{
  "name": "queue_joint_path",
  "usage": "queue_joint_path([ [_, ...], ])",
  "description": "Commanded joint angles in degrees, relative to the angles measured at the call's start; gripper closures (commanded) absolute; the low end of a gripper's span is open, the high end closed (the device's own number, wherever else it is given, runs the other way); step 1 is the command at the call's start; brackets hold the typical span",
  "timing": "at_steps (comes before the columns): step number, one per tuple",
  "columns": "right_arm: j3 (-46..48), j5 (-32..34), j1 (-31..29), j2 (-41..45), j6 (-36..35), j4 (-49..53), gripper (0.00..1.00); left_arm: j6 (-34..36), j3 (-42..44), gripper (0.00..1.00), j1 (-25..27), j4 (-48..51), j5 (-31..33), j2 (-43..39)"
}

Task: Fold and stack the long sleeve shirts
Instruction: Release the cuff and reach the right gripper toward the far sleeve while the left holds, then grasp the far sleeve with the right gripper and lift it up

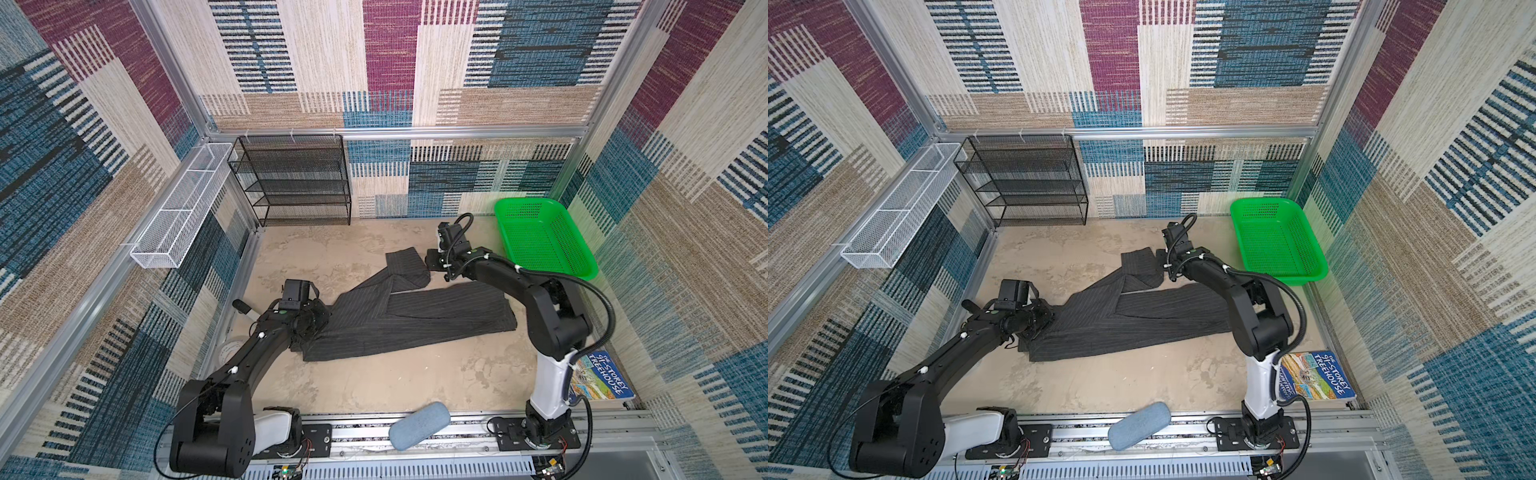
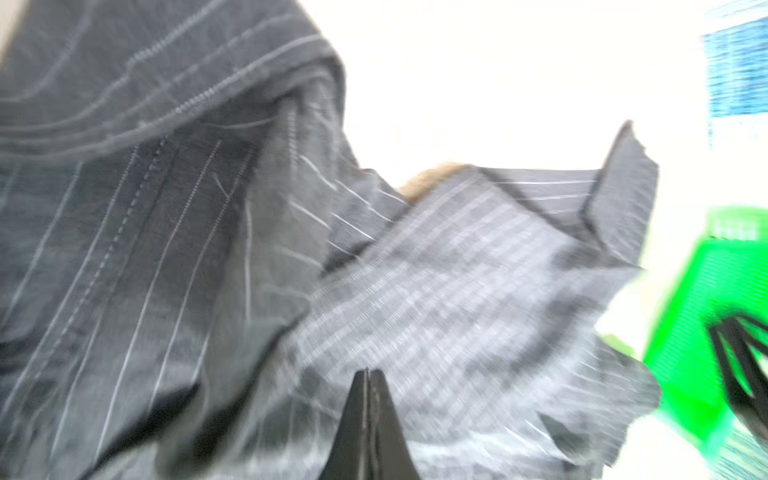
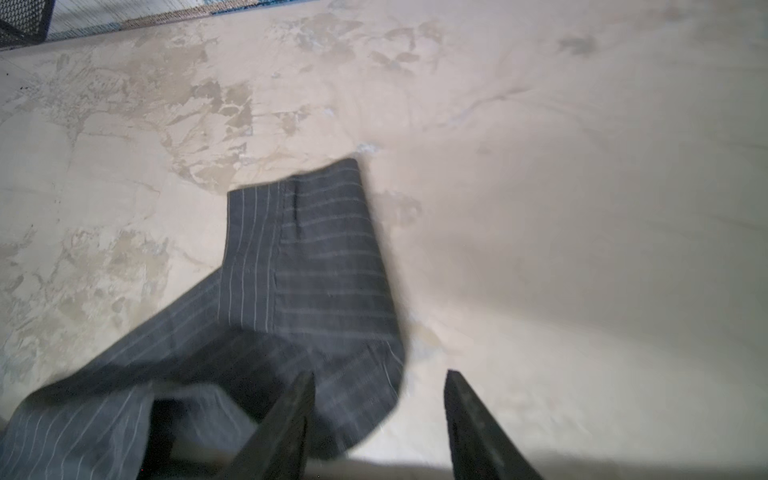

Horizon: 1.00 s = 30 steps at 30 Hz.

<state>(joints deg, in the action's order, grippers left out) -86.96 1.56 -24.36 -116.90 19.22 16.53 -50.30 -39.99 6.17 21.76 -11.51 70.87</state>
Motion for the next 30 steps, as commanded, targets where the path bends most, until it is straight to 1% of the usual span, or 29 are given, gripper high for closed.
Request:
queue_joint_path([
  [1,-10.4,-1.6,-1.9,-8.8,0.1,-3.7,0.47,2.3,-0.6,1.00,0.1,4.0,-2.0,-2.3],
  [6,-27.5,-2.6,-5.8,-21.3,-0.7,1.3,0.46,3.0,0.3,1.00,0.1,4.7,-3.5,-3.6],
  [9,-33.2,-2.0,-7.3,-25.8,-0.6,3.8,0.46,3.6,0.6,1.00,0.1,4.8,-4.3,-3.3],
  [11,-34.8,-1.1,-8.0,-27.4,-0.3,4.9,0.46,3.9,0.7,1.00,0.1,4.6,-4.9,-2.9],
  [17,-33.4,2.7,-8.6,-28.6,0.1,5.8,0.44,4.9,0.7,1.00,0.0,4.2,-5.5,-2.6],
  [21,-34.1,4.7,-8.7,-29.8,-0.5,7.3,0.44,4.8,0.9,1.00,0.0,3.7,-5.5,-2.4],
  [22,-34.3,5.1,-8.8,-30.2,-0.6,7.5,0.45,4.7,1.0,1.00,0.0,3.5,-5.6,-2.3],
  [24,-35.1,6.0,-8.8,-31.0,-0.9,8.0,0.51,4.7,1.1,1.00,0.0,3.6,-5.7,-2.4],
  [27,-36.8,8.2,-8.8,-32.2,-1.4,9.4,0.64,5.0,0.9,1.00,0.0,4.0,-5.3,-2.7],
  [30,-37.5,10.0,-8.8,-32.8,-2.1,9.6,0.74,5.1,1.0,1.00,0.0,4.2,-5.0,-2.9],
])
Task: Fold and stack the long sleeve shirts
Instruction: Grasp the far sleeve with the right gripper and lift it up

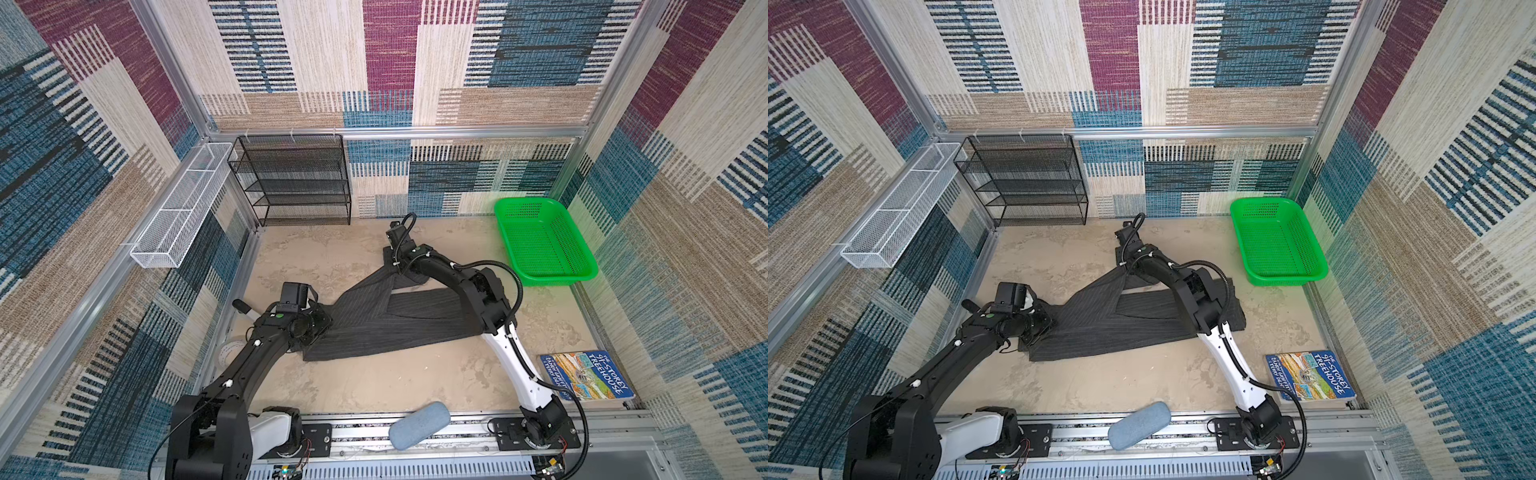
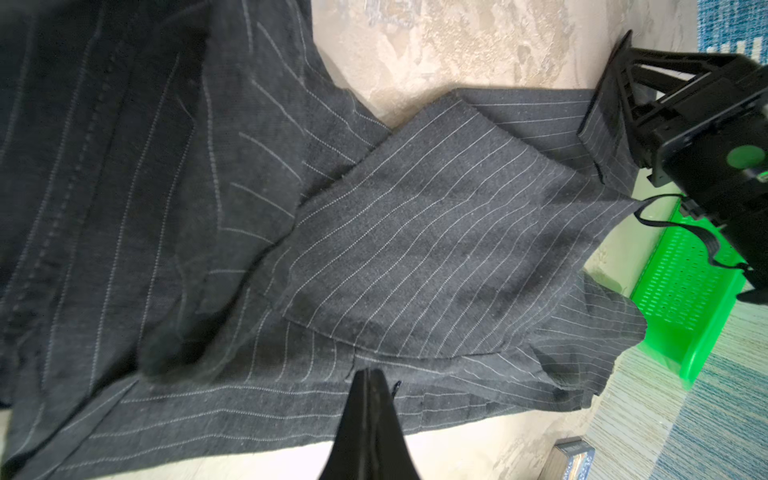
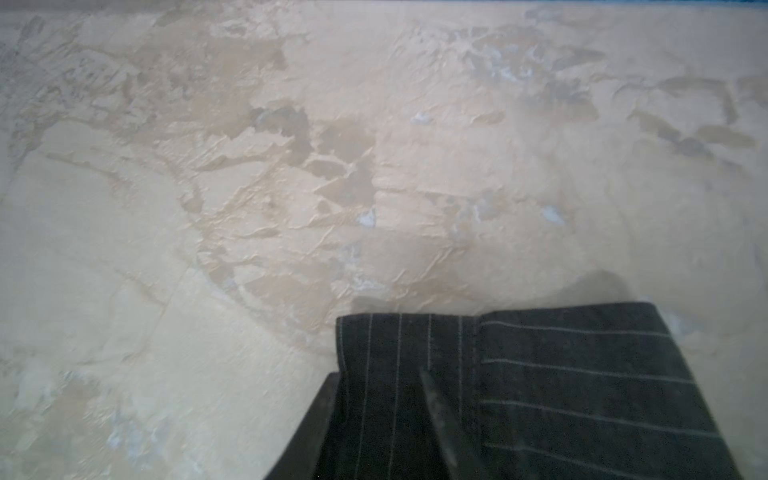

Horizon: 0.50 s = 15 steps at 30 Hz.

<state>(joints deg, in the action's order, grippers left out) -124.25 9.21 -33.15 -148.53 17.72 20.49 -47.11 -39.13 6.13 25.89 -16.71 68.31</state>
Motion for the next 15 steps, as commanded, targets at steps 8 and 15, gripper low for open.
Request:
queue_joint_path([
  [8,-0.7,0.8,0.0,-0.9,-1.4,2.7,0.95,1.8,0.0,1.00,0.0,0.0,0.7,-0.2],
  [15,-3.9,-5.6,0.0,0.9,-1.8,2.1,1.00,1.7,-0.6,1.00,0.0,-1.7,-0.4,1.4],
])
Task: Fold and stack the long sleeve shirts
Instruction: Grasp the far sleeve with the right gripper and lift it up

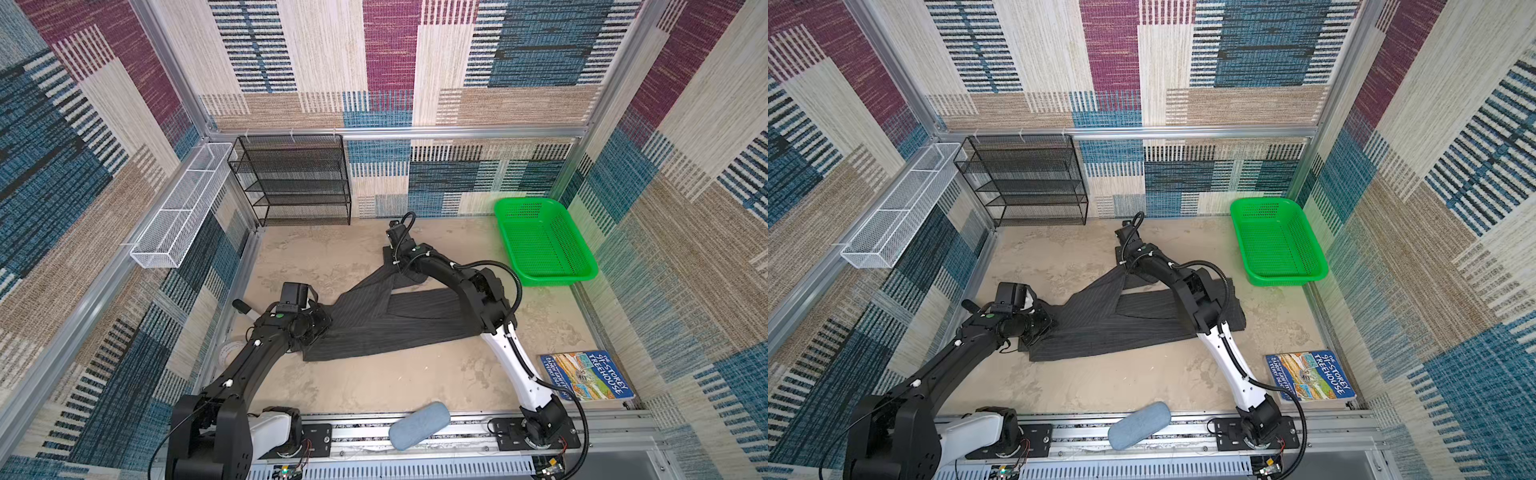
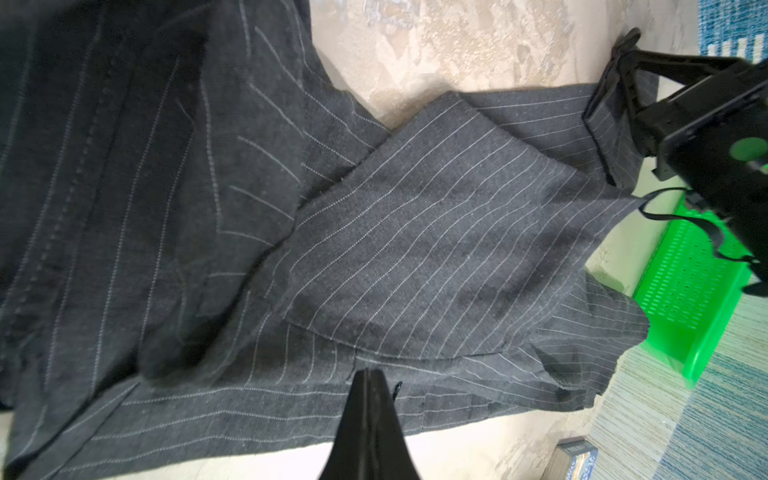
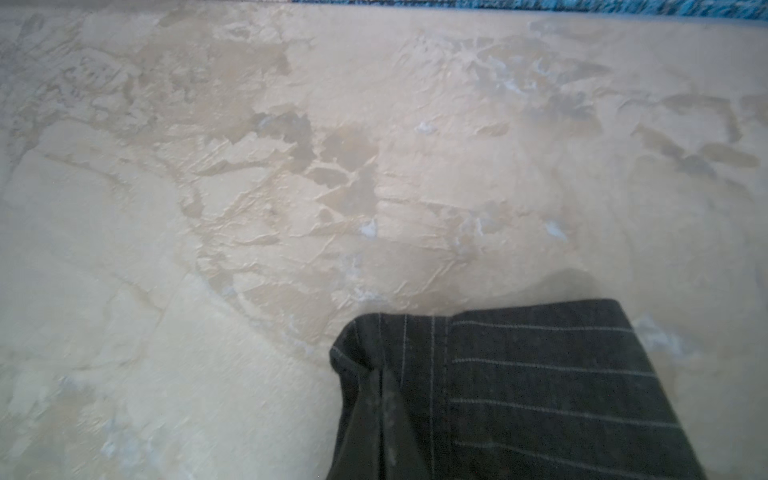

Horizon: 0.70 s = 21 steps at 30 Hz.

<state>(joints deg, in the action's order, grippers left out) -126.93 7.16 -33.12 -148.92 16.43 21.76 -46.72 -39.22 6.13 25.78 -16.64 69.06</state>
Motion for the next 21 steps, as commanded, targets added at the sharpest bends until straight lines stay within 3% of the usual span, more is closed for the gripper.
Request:
queue_joint_path([
  [1,-1.0,-4.5,0.0,2.1,-0.5,0.7,1.00,1.4,-0.8,1.00,0.0,-1.7,-0.8,1.1],
  [14,3.0,-14.9,-0.2,18.6,-2.1,2.5,1.00,0.2,-2.4,1.00,0.1,-5.0,-3.4,1.6],
  [21,11.6,-19.4,-0.8,31.2,-1.4,2.8,1.00,-0.2,-1.4,1.00,0.1,-5.5,-4.1,-1.1],
])
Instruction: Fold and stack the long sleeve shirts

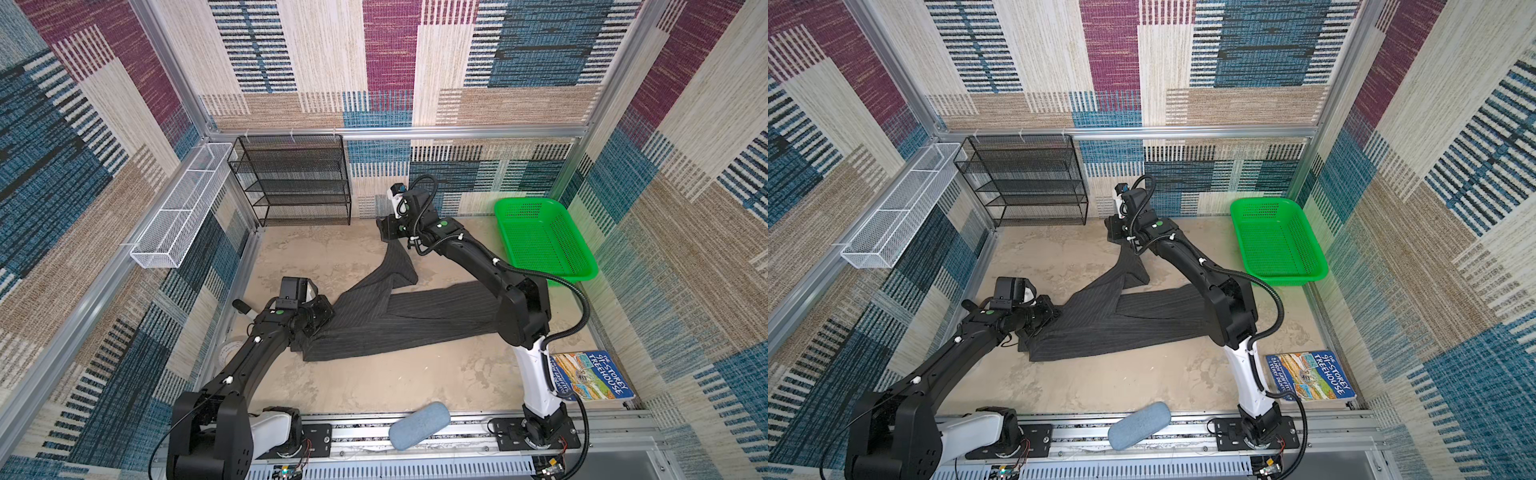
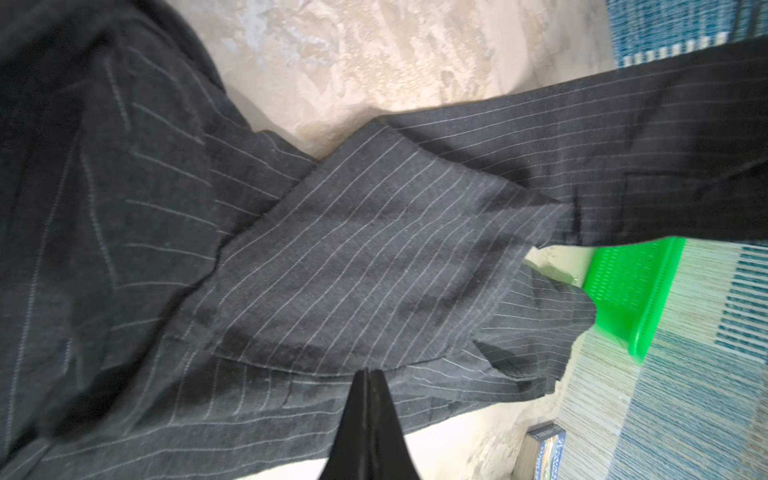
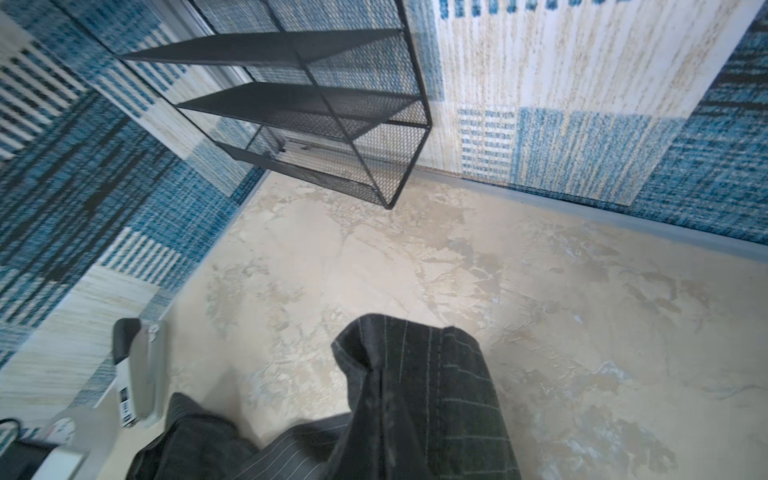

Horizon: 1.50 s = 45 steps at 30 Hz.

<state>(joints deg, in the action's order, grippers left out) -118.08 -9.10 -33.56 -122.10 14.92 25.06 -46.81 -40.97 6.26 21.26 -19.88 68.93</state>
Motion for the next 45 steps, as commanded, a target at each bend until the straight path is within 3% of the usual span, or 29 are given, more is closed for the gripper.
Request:
queue_joint_path([
  [1,4.5,-3.3,-0.5,6.5,0.1,-0.8,1.00,0.0,0.4,1.00,0.0,-0.8,-0.9,-1.3],
  [12,28.5,-3.5,-0.7,29.8,3.5,-3.5,1.00,-1.0,2.2,1.00,0.2,1.2,-1.0,-7.8],
  [19,40.9,1.7,-0.6,44.1,5.8,-1.3,1.00,-1.1,3.4,1.00,0.7,2.2,-0.9,-9.6],
  [30,38.4,1.2,-0.5,52.0,3.8,3.7,0.99,-1.0,5.8,1.00,1.4,2.5,0.9,-10.3],
  [45,28.8,-10.4,0.0,52.1,3.1,4.1,0.98,-3.0,7.2,1.00,1.7,-1.6,5.3,-7.7],
])
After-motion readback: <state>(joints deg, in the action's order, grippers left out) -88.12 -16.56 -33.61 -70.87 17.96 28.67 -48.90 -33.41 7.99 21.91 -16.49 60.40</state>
